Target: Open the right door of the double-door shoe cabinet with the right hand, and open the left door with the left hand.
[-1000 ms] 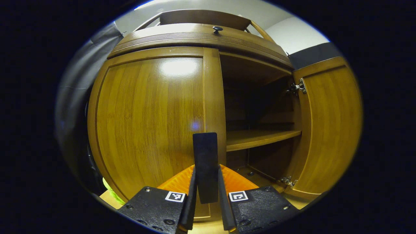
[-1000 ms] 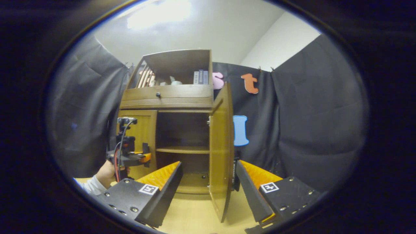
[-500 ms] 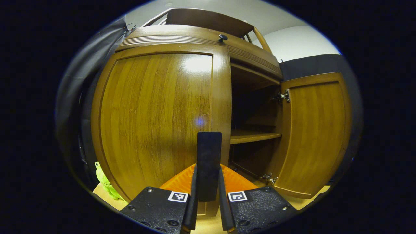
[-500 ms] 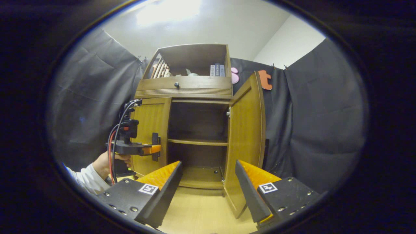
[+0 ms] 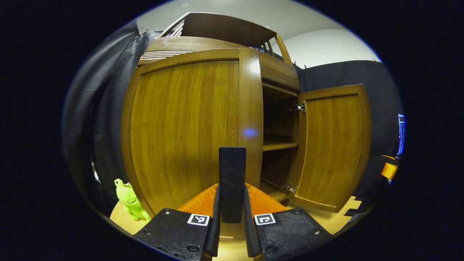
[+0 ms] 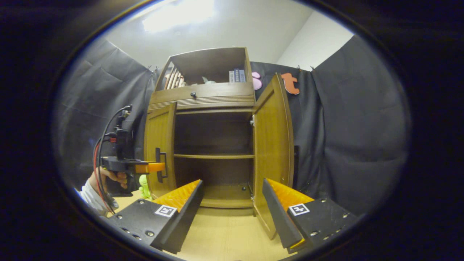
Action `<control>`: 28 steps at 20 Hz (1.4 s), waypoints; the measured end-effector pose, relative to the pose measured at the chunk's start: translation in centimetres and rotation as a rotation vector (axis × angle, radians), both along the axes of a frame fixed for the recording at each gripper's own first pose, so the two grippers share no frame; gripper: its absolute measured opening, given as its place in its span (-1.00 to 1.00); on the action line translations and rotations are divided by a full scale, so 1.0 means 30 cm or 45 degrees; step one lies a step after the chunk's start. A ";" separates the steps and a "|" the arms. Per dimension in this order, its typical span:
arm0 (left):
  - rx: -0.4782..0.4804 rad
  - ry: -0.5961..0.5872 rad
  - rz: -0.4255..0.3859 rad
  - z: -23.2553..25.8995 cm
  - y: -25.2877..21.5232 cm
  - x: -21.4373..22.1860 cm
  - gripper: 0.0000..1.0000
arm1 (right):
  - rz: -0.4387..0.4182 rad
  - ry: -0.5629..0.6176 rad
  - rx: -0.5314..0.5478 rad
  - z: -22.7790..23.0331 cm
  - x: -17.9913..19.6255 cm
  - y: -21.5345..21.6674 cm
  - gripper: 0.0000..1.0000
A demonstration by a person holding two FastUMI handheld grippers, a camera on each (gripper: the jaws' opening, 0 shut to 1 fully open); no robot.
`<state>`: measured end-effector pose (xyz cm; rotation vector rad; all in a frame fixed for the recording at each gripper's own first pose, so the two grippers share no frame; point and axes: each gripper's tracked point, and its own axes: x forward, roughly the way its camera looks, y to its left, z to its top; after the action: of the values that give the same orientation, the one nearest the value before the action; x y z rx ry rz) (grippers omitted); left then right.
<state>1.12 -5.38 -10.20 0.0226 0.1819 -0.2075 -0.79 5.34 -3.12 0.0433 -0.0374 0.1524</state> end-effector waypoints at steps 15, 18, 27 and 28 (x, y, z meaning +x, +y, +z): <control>0.031 -0.010 0.025 0.061 0.118 -0.219 -0.38 | -0.066 -0.132 0.051 0.118 -0.018 0.037 0.93; 0.020 -0.017 0.046 0.068 0.138 -0.243 -0.39 | -0.053 -0.122 0.046 0.112 -0.011 0.064 0.94; 0.061 -0.050 0.134 0.085 0.167 -0.263 -0.40 | -0.011 -0.096 0.024 0.088 0.002 0.115 0.93; 0.065 -0.053 0.151 0.088 0.171 -0.265 -0.40 | -0.010 -0.096 0.027 0.086 0.002 0.118 0.93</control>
<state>-6.82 -0.25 -7.55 0.0668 0.1461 -0.0842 -0.74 8.89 -0.53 0.0581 -0.1146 0.1460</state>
